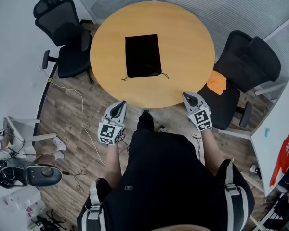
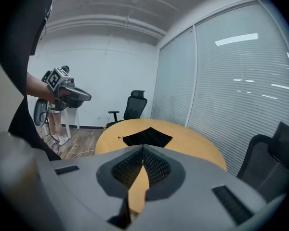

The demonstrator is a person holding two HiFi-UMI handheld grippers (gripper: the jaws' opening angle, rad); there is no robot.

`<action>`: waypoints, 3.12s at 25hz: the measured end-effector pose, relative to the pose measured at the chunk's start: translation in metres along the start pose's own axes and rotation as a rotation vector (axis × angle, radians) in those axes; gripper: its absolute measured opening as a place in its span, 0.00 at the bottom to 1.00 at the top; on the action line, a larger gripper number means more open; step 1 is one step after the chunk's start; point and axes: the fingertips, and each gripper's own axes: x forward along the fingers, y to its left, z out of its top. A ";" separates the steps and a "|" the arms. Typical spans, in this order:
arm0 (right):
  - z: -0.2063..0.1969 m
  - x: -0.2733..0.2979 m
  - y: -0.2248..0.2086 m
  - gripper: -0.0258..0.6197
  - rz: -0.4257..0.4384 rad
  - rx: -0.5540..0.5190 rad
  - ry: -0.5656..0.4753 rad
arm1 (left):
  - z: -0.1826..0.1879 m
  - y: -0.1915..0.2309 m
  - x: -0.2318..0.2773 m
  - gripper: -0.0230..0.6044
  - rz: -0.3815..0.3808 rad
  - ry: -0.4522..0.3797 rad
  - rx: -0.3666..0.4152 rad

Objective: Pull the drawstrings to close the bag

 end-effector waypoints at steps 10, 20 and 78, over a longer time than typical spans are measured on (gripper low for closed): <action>-0.003 0.051 -0.022 0.13 -0.025 0.055 0.059 | -0.018 0.049 0.046 0.06 -0.041 0.039 -0.052; 0.001 0.105 -0.032 0.13 -0.001 0.095 0.088 | -0.043 0.081 0.094 0.06 -0.099 0.118 -0.043; -0.150 0.242 -0.010 0.14 0.244 0.053 0.422 | -0.232 0.134 0.196 0.14 -0.390 0.544 0.140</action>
